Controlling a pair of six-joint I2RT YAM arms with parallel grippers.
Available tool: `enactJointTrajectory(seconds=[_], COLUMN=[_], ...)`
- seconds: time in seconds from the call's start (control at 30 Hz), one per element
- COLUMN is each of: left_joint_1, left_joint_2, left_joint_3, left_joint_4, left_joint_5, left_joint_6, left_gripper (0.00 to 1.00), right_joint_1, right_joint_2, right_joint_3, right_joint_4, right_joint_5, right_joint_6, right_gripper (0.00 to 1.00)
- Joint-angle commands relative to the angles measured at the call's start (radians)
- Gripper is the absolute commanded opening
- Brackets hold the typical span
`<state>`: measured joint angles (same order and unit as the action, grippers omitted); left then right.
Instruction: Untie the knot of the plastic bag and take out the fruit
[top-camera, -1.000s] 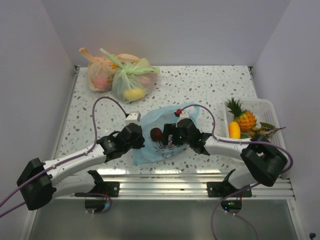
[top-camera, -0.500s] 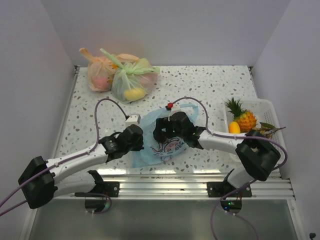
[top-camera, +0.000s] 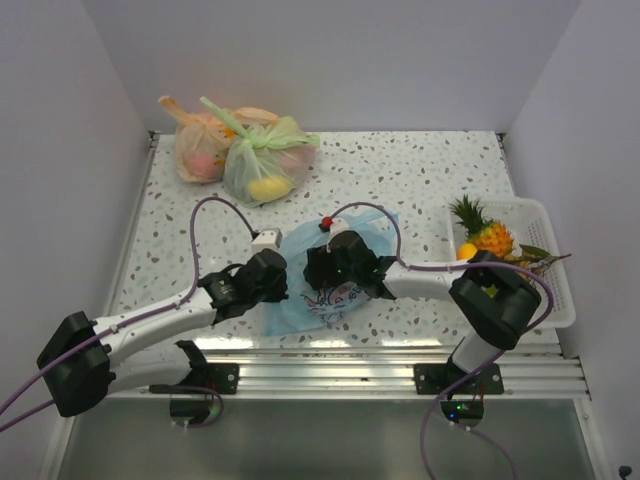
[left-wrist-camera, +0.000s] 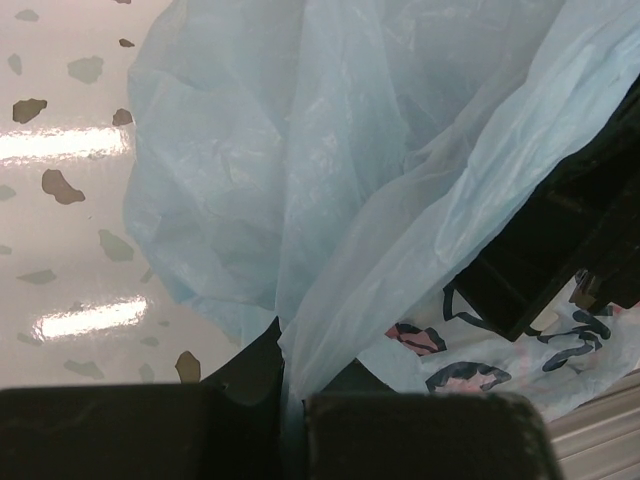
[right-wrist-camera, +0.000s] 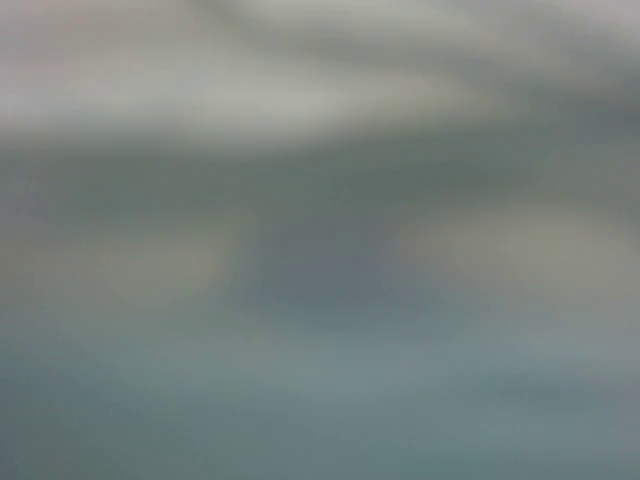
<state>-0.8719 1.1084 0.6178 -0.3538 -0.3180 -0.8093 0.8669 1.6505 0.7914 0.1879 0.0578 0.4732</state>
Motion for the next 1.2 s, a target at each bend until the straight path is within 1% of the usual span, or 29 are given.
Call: enactJointTrajectory(seconds=[0.0,0.1,0.2,0.23,0.37,0.43,0.47,0.53,0.67,0.7,0.73,0.8,0.83,0.87,0.9,0.93,0.97,1.0,1.07,1.1,1.17], left_joint_1=[-0.003,-0.003,-0.001,-0.001,-0.001,-0.001,-0.002,-0.003,-0.001,0.001,0.001,0.001,-0.001,0.001,0.001,0.001,0.001,0.001,-0.001,0.001,0.001], left_joint_2=[-0.005,-0.013,-0.021,-0.021,-0.028,-0.033,-0.036,-0.039,-0.033,-0.030,-0.030,-0.030,-0.032,-0.033,-0.039,-0.042,-0.042,-0.047,-0.050,-0.054,-0.064], left_joint_3=[0.020,0.017,0.017,0.019,0.025,0.031,0.036,0.043,0.080,0.086,0.092,0.105,0.108,0.109,0.109,0.108,0.106,0.106,0.103,0.102,0.092], left_joint_4=[0.015,0.012,0.012,0.010,-0.010,-0.025,-0.030,-0.043,-0.083,-0.091,-0.099,-0.114,-0.117,-0.117,-0.116,-0.116,-0.116,-0.117,-0.125,-0.128,-0.132], left_joint_5=[-0.010,-0.012,-0.012,-0.015,-0.038,-0.059,-0.069,-0.090,-0.131,-0.141,-0.156,-0.165,-0.171,-0.171,-0.171,-0.165,-0.161,-0.156,-0.147,-0.141,-0.133], left_joint_6=[-0.002,-0.005,-0.005,-0.005,-0.010,-0.007,-0.007,0.001,0.018,0.028,0.035,0.053,0.056,0.061,0.065,0.068,0.070,0.076,0.082,0.084,0.088], left_gripper=[0.00,0.00,0.00,0.00,0.00,0.00,0.00,0.00,0.00,0.00,0.00,0.00,0.00,0.00,0.00,0.00,0.00,0.00,0.00,0.00,0.00], right_joint_1=[0.003,0.004,0.003,0.003,0.004,0.004,0.003,0.004,0.003,0.004,0.004,0.003,0.000,-0.005,-0.029,-0.051,-0.080,-0.168,-0.270,-0.361,-0.448], right_joint_2=[-0.001,0.002,0.003,-0.003,-0.067,-0.138,-0.162,-0.239,-0.377,-0.405,-0.469,-0.532,-0.569,-0.622,-0.645,-0.662,-0.687,-0.696,-0.716,-0.719,-0.718], right_joint_3=[0.043,0.043,0.042,0.039,0.034,0.028,0.026,0.022,0.037,0.043,0.049,0.060,0.066,0.086,0.100,0.114,0.143,0.156,0.181,0.187,0.198], right_joint_4=[0.030,0.041,0.050,0.050,0.007,-0.040,-0.060,-0.125,-0.273,-0.353,-0.393,-0.503,-0.540,-0.577,-0.643,-0.671,-0.697,-0.738,-0.760,-0.765,-0.756], right_joint_5=[0.010,0.013,0.011,0.013,0.010,0.010,0.013,0.016,0.060,0.079,0.135,0.241,0.364,0.417,0.468,0.531,0.551,0.556,0.551,0.560,0.585], right_joint_6=[-0.015,-0.002,0.002,0.002,-0.001,0.001,0.002,0.004,-0.004,-0.007,-0.008,-0.008,-0.013,-0.018,-0.030,-0.039,-0.048,-0.067,-0.082,-0.099,-0.113], right_gripper=[0.75,0.76,0.39,0.23,0.21,0.18,0.14,0.11,0.11,0.11,0.11,0.11,0.11,0.11,0.12,0.14,0.15,0.15,0.15,0.16,0.16])
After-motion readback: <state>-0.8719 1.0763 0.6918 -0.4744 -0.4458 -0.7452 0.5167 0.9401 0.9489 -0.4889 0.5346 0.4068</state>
